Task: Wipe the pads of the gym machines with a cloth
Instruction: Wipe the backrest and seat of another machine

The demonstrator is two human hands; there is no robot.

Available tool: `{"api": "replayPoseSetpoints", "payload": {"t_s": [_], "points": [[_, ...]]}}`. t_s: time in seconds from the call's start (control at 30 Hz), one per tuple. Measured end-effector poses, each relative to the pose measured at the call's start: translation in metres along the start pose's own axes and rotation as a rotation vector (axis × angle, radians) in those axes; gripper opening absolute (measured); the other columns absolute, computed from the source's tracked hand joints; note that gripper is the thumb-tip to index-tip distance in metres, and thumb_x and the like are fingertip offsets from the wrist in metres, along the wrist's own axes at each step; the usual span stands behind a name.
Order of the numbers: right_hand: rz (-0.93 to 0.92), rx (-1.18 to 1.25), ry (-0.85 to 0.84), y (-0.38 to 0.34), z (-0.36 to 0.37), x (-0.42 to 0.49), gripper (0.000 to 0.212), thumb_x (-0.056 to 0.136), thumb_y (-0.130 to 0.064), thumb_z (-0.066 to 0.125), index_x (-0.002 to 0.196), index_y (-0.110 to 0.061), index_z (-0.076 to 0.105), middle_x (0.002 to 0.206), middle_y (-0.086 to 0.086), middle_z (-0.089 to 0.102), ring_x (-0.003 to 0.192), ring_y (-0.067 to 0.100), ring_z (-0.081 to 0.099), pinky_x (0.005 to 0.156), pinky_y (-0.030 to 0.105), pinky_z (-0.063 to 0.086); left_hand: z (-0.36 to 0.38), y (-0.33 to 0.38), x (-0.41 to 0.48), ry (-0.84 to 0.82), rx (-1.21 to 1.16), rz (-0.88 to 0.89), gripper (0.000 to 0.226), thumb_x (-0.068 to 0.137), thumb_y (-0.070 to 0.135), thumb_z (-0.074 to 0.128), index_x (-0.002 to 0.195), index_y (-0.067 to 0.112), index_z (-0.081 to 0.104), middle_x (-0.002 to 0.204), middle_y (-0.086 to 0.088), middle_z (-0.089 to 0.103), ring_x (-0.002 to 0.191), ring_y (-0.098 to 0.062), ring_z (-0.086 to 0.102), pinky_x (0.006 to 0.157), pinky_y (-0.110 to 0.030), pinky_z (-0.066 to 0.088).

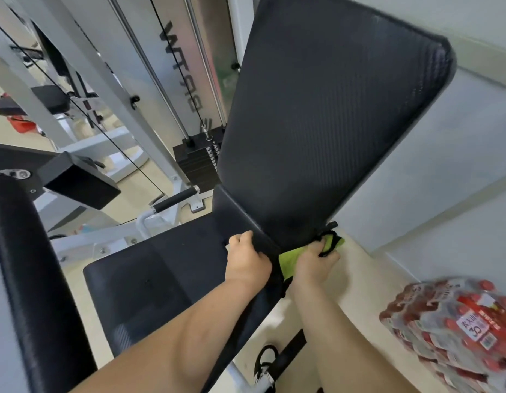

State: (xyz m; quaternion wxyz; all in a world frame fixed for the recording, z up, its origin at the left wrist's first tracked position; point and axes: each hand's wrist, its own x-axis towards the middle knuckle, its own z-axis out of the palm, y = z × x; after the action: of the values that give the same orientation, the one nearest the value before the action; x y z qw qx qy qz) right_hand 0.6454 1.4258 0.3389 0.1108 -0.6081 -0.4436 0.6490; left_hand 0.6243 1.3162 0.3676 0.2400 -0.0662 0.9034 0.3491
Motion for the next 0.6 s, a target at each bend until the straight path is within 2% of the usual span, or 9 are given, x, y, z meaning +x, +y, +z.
{"api": "replayPoseSetpoints", "payload": {"t_s": [0.03, 0.1, 0.2, 0.3, 0.37, 0.43, 0.5, 0.57, 0.6], "points": [[0.103, -0.029, -0.051, 0.010, -0.001, -0.004, 0.035, 0.105, -0.037, 0.045, 0.135, -0.018, 0.045, 0.123, 0.009, 0.060, 0.102, 0.032, 0.059, 0.095, 0.044, 0.049, 0.000, -0.003, 0.001, 0.000, 0.010, -0.027, 0.057, 0.095, 0.009, 0.053, 0.151, 0.014, 0.042, 0.150, -0.006, 0.035, 0.131, -0.026, 0.049, 0.112, -0.035, 0.041], [0.200, -0.062, -0.180, 0.024, -0.010, -0.013, 0.034, 0.105, -0.036, 0.048, 0.134, -0.019, 0.045, 0.127, 0.012, 0.062, 0.104, 0.034, 0.063, 0.099, 0.051, 0.053, -0.003, -0.003, -0.004, -0.052, -0.005, -0.032, 0.063, 0.091, 0.011, 0.056, 0.152, 0.019, 0.042, 0.149, -0.003, 0.038, 0.127, -0.021, 0.051, 0.108, -0.035, 0.046], [0.237, -0.073, -0.336, 0.013, -0.034, -0.028, 0.030, 0.102, -0.037, 0.059, 0.127, -0.023, 0.053, 0.119, 0.011, 0.069, 0.102, 0.033, 0.070, 0.091, 0.051, 0.059, -0.012, 0.005, -0.018, -0.305, -0.196, 0.012, 0.083, 0.086, 0.011, 0.064, 0.157, 0.040, 0.031, 0.149, 0.011, 0.030, 0.119, -0.006, 0.050, 0.098, -0.029, 0.053], [0.188, -0.175, -0.496, -0.018, -0.059, -0.046, 0.023, 0.099, -0.031, 0.066, 0.120, -0.024, 0.065, 0.110, 0.009, 0.077, 0.098, 0.030, 0.076, 0.083, 0.046, 0.063, -0.016, 0.015, -0.033, -0.529, -0.179, 0.073, 0.101, 0.074, 0.019, 0.071, 0.155, 0.055, 0.024, 0.151, 0.017, 0.032, 0.131, -0.008, 0.048, 0.105, -0.026, 0.049], [0.160, -0.285, -0.625, -0.043, -0.071, -0.059, 0.021, 0.099, -0.034, 0.064, 0.116, -0.025, 0.072, 0.110, 0.007, 0.079, 0.096, 0.024, 0.078, 0.083, 0.044, 0.064, -0.016, 0.023, -0.042, -0.525, -0.188, 0.107, 0.097, 0.075, 0.016, 0.077, 0.153, 0.051, 0.031, 0.142, 0.014, 0.040, 0.123, -0.006, 0.053, 0.098, -0.022, 0.051], [0.170, -0.464, -0.739, -0.072, -0.078, -0.066, 0.030, 0.097, -0.049, 0.059, 0.112, -0.030, 0.077, 0.109, 0.002, 0.079, 0.096, 0.020, 0.077, 0.083, 0.043, 0.062, -0.014, 0.033, -0.048, -0.417, -0.320, 0.093, 0.078, 0.078, 0.006, 0.076, 0.142, 0.039, 0.046, 0.125, 0.010, 0.057, 0.103, -0.001, 0.063, 0.082, -0.016, 0.055], [0.035, -0.796, -0.786, -0.100, -0.078, -0.067, 0.037, 0.094, -0.062, 0.053, 0.103, -0.035, 0.076, 0.097, -0.013, 0.076, 0.098, 0.014, 0.070, 0.085, 0.039, 0.056, -0.016, 0.036, -0.051, -0.305, -0.442, -0.001, 0.064, 0.078, 0.001, 0.071, 0.132, 0.031, 0.055, 0.108, 0.005, 0.071, 0.091, -0.004, 0.070, 0.081, -0.023, 0.060], [-0.327, -1.011, -0.788, -0.124, -0.071, -0.063, 0.034, 0.096, -0.053, 0.054, 0.086, -0.025, 0.070, 0.072, -0.016, 0.064, 0.081, 0.010, 0.061, 0.077, 0.033, 0.050, -0.019, 0.035, -0.053, -0.211, -0.507, -0.135, 0.059, 0.077, 0.005, 0.071, 0.128, 0.030, 0.055, 0.106, 0.001, 0.072, 0.094, -0.014, 0.071, 0.086, -0.035, 0.062], [-0.514, -1.043, -0.760, -0.134, -0.065, -0.061, 0.030, 0.097, -0.045, 0.055, 0.083, -0.022, 0.068, 0.070, -0.014, 0.064, 0.077, 0.011, 0.061, 0.075, 0.034, 0.051, -0.020, 0.032, -0.052, -0.167, -0.541, -0.209, 0.057, 0.076, 0.009, 0.072, 0.126, 0.030, 0.053, 0.107, 0.000, 0.070, 0.096, -0.017, 0.070, 0.085, -0.037, 0.062]]}}
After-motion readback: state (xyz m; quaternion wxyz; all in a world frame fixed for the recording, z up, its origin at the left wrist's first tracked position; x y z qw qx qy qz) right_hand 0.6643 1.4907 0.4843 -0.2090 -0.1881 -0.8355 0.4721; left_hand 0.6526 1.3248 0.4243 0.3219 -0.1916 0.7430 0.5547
